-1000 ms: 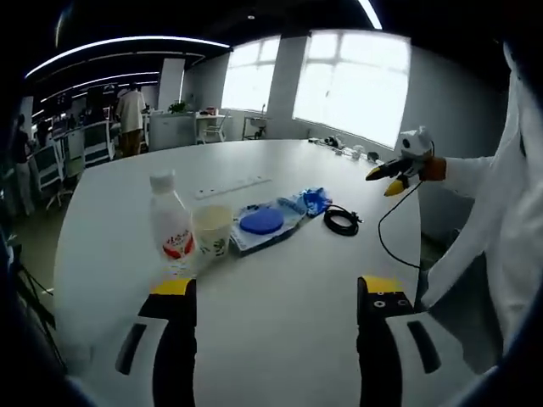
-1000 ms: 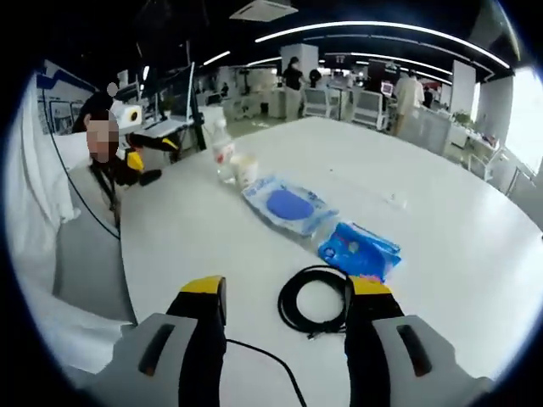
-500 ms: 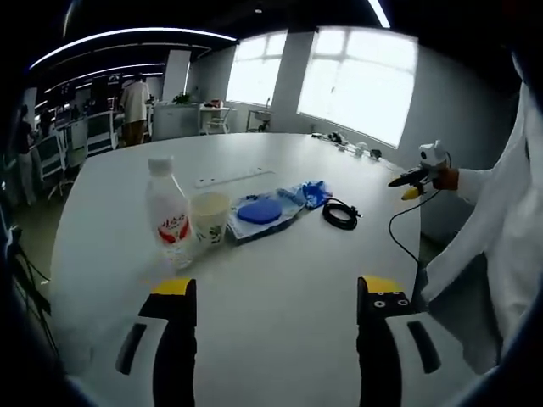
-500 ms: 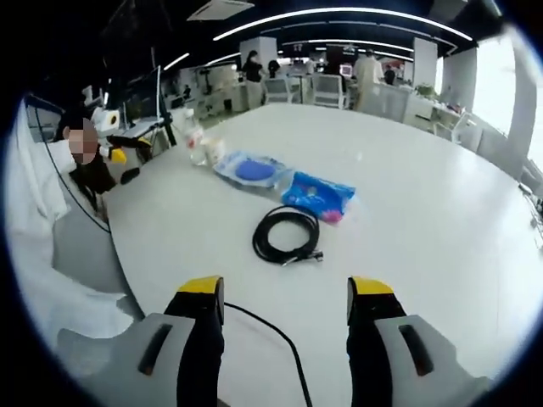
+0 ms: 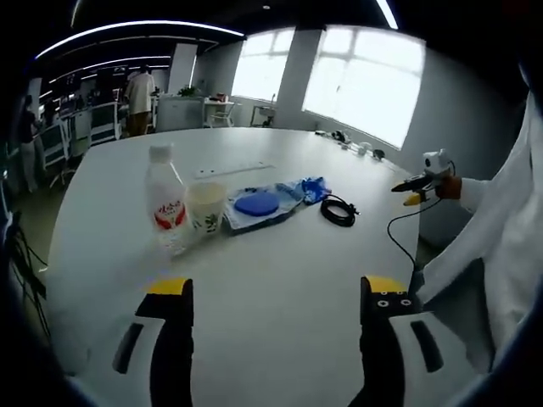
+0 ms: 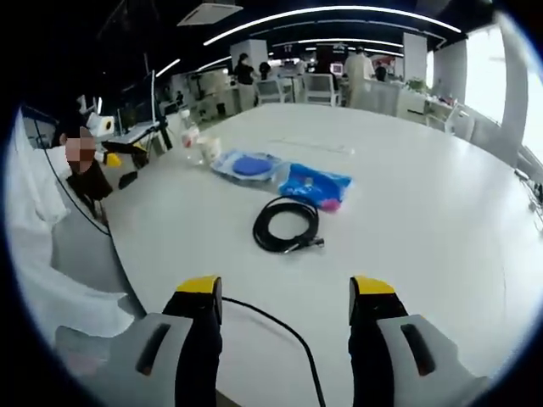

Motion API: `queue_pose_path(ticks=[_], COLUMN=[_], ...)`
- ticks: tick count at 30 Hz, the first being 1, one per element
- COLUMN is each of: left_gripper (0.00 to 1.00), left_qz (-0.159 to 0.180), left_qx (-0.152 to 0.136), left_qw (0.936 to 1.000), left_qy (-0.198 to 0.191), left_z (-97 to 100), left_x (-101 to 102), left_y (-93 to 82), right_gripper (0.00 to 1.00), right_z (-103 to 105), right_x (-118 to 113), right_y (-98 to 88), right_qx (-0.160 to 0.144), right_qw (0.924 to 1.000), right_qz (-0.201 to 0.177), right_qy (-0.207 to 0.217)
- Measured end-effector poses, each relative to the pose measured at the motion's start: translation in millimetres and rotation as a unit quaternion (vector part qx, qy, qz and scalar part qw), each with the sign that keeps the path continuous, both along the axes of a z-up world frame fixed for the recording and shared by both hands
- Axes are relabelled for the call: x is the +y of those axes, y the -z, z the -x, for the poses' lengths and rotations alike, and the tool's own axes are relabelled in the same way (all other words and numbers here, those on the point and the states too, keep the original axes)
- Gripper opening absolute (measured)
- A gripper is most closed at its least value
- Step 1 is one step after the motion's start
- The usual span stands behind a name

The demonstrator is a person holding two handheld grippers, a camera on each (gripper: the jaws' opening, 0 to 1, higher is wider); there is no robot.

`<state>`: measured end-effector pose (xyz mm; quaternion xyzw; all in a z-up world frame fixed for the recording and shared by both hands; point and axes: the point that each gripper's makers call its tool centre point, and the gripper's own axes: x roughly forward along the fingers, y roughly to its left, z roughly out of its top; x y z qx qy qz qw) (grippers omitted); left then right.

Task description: Arrange the tabletop items into an orderly group along one side of the table until the central work area is clear of visible clutter.

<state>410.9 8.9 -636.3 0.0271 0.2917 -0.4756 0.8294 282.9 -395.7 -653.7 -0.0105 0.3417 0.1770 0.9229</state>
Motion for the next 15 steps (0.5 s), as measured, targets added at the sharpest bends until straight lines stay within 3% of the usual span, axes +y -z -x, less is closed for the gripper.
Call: queue_pose_path(ticks=[8,15], left_gripper=[0.99,1.0], left_qz=[0.002,-0.009], left_qx=[0.013,0.025], left_qw=[0.9999,0.9996], left_qy=[0.0,0.008], left_z=[9.0,15.3], left_x=[-8,-11], left_y=[7.9,16.6], right_gripper=[0.59,0.59], right_z=[2,3], right_x=[1,-2], right_y=[2.3,3.1], right_qx=[0.0,-0.001], right_qw=[1.0,1.0], right_qz=[-0.002,-0.004], right_qy=[0.001,0.003])
